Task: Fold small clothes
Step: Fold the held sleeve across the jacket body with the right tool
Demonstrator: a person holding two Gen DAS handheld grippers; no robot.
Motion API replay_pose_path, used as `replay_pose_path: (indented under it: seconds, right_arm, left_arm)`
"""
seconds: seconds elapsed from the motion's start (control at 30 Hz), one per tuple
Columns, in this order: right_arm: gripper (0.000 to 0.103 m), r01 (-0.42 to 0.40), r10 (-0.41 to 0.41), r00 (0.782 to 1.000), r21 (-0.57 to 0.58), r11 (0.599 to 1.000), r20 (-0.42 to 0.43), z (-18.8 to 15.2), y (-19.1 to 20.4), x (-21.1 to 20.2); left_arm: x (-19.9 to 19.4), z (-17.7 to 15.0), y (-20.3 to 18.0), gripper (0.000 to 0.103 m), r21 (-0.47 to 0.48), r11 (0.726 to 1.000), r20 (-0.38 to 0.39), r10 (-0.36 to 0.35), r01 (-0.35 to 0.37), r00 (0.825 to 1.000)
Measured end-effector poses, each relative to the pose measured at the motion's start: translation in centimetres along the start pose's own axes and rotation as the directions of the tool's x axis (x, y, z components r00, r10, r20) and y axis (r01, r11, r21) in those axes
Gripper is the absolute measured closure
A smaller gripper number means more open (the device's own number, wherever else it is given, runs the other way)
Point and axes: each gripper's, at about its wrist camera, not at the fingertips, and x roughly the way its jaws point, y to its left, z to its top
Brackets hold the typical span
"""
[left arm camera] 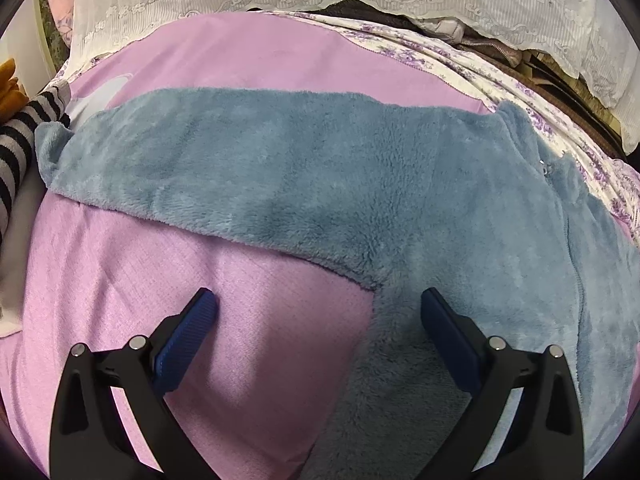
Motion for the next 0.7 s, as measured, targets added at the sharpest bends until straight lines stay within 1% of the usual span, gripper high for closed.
replay_pose_path:
  seconds: [0.17,0.37,0.53,0.7]
  right_arm:
    - [0.092,-0.043,0.041,0.998,-0.034,0.999,-0.042,-1.4,3.7,2.1]
    - [0.092,-0.104,0.099,0.991,-0.056,0.993,-0.095,-3.6,8.0,4.7]
    - [0.092,-0.163,0.149,0.976,-0.076,0.984,-0.156,-6.1,11.9,7.3]
    - [0.092,-0.189,0.165,0.961,-0.094,0.977,-0.220,-8.8,14.4,9.8]
  left_arm:
    - [0.0,0.0,0.1,0.004,0.001,1.000,0.000,0.003,-0.003,1.000]
    - [0.0,0.0,0.1,0.004,0.002,1.000,-0.001,0.005,-0.005,1.000]
    - [0.1,0.0,0.1,0.004,0.003,1.000,-0.001,0.007,-0.007,1.000]
    - [0.1,0.0,0.1,0.004,-0.002,1.000,0.004,-0.001,0.001,1.000]
